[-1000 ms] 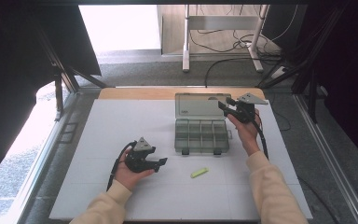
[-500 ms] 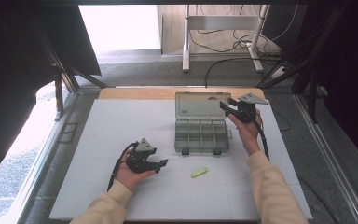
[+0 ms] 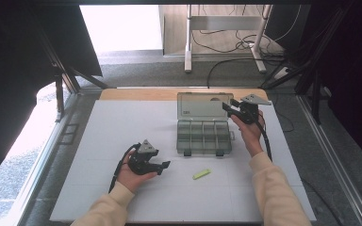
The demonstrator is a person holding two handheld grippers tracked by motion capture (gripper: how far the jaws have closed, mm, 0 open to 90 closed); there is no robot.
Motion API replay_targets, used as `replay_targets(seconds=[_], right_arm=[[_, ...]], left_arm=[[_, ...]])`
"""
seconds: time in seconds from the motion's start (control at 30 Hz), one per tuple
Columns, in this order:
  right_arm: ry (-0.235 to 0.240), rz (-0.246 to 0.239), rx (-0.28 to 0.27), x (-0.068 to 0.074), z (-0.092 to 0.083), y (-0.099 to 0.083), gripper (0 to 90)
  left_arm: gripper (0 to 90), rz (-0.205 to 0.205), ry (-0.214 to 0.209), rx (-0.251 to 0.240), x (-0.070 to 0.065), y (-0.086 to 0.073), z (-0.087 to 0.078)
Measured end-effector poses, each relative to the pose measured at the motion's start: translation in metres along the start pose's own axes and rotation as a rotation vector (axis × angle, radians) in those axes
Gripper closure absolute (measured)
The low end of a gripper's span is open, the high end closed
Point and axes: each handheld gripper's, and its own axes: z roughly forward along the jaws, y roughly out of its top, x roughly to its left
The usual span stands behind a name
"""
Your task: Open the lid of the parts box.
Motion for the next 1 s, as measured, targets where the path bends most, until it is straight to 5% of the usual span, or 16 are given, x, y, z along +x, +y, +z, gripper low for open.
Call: replay_targets(seconds=[1.0], right_arm=[[0.013,0.026,-0.008,-0.009,0.011,-0.003,60.1]], left_arm=[[31.4,-0.005,0.013,-0.015,0.001,0.000,-0.001]])
